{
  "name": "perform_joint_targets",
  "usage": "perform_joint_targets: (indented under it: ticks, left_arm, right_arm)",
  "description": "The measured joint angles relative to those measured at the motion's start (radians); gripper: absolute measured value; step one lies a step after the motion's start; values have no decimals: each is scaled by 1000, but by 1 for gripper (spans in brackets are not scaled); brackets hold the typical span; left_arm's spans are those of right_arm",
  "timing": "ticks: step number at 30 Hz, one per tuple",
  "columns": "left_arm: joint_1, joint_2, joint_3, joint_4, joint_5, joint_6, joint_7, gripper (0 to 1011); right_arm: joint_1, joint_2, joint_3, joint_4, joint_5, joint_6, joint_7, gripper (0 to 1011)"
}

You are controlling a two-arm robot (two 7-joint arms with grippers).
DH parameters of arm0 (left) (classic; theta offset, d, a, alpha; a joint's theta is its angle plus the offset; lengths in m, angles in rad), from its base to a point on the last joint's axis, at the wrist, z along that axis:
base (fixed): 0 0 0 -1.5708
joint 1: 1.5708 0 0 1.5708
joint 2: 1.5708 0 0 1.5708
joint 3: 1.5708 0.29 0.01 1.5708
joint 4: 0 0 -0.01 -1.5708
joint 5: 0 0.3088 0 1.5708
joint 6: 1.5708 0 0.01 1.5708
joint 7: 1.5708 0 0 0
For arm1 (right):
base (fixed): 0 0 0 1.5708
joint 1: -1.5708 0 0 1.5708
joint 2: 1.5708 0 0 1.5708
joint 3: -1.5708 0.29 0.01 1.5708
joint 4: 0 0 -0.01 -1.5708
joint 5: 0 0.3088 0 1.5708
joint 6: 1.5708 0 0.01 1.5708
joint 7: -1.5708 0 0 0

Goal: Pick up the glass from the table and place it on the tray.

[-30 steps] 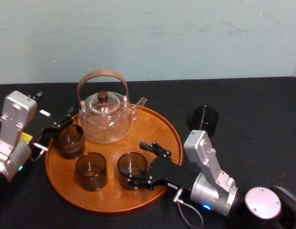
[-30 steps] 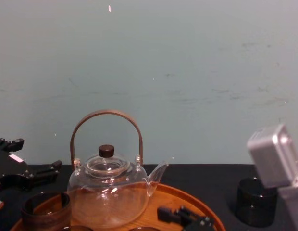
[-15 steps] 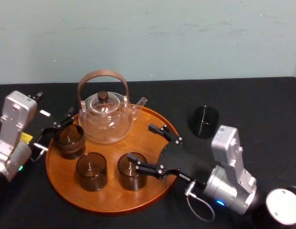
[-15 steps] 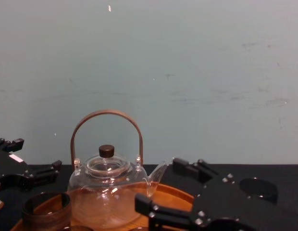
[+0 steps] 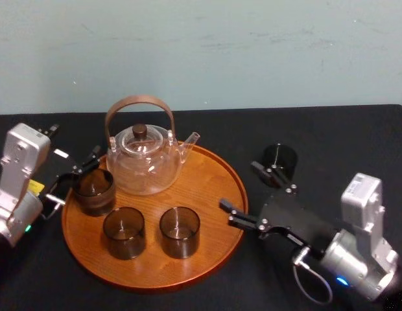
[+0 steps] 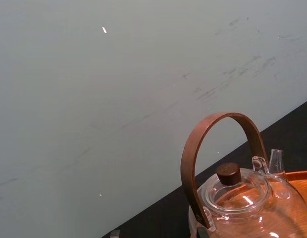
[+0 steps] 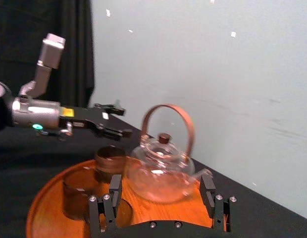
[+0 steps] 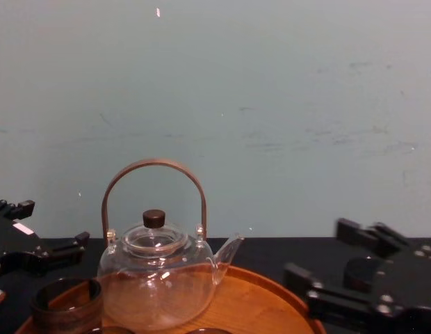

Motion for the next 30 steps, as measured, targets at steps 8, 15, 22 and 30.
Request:
perform_joint_targets:
  ticks: [8, 15, 22, 30]
  left_arm:
    - [0, 0, 0, 0, 0, 0, 0, 1001]
    - [0, 0, 0, 0, 0, 0, 0, 1002]
    - [0, 0, 0, 0, 0, 0, 0, 1001]
    - [0, 0, 0, 0, 0, 0, 0, 1002]
  right_arm:
    - [-87, 26, 90, -29, -1, -3, -50, 1002]
    - [-145, 30, 157, -19, -3, -3, -83, 1002]
    - [-171, 19, 202, -3, 14, -7, -85, 1002]
    - [-161, -3, 222, 33, 12, 6, -83, 1002]
